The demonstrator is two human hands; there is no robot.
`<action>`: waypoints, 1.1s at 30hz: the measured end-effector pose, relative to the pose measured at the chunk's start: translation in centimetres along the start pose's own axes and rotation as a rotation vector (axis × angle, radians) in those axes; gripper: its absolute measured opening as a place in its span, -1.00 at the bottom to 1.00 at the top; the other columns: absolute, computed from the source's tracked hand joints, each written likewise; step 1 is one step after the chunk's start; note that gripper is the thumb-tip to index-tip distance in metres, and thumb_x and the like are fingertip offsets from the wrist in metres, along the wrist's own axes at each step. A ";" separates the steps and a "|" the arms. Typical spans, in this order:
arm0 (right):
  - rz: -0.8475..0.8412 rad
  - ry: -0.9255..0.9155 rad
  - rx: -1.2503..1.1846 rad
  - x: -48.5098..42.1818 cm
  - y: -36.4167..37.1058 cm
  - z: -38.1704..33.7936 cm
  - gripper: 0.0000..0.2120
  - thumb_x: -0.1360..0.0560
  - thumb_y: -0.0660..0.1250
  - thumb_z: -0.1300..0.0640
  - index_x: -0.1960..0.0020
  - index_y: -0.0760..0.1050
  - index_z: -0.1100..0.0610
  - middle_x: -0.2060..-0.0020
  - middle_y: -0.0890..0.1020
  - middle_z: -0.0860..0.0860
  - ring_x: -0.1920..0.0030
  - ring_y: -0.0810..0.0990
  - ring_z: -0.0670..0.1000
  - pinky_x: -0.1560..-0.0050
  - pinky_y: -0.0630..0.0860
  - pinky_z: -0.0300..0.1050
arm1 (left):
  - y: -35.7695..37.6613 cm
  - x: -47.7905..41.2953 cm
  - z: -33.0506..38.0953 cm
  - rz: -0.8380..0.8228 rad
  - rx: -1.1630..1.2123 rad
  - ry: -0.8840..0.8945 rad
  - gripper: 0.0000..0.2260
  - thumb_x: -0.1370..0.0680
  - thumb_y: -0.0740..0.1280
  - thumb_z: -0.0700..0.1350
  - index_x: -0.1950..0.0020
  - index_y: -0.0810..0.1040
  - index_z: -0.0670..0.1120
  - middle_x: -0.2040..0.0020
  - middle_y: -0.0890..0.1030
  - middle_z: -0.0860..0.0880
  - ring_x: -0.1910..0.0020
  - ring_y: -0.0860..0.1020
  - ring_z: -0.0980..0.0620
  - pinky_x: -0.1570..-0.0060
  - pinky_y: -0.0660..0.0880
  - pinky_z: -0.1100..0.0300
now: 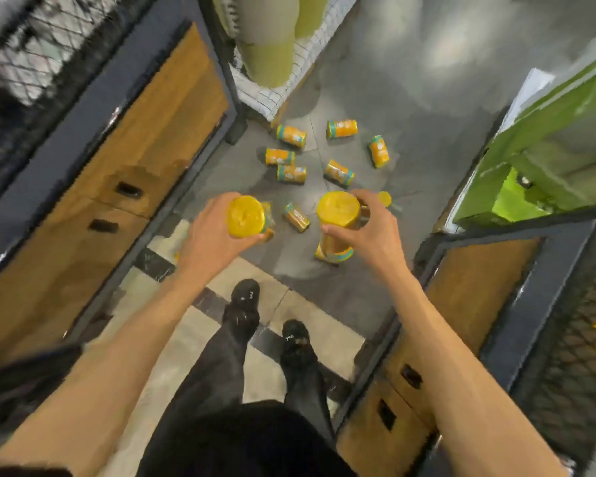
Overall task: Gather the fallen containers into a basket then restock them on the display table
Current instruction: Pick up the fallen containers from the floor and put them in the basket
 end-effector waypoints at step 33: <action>-0.856 -0.937 0.245 47.2 36.0 -32.9 -0.15 -0.17 0.48 -0.31 -0.39 0.42 -0.01 -0.21 0.50 -0.15 -0.18 0.48 -0.12 -0.19 0.52 -0.07 | -22.5 69.7 -24.0 1.020 0.207 -0.859 -0.27 -0.29 0.58 0.20 -0.35 0.41 -0.03 -0.23 0.50 0.01 -0.16 0.47 0.01 -0.07 0.45 0.11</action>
Point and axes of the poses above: each hand's wrist, its own x-axis away from the middle knuckle, its own y-axis out of the palm, z = x × y, the point moved 9 cm from there along -x, towards the middle knuckle
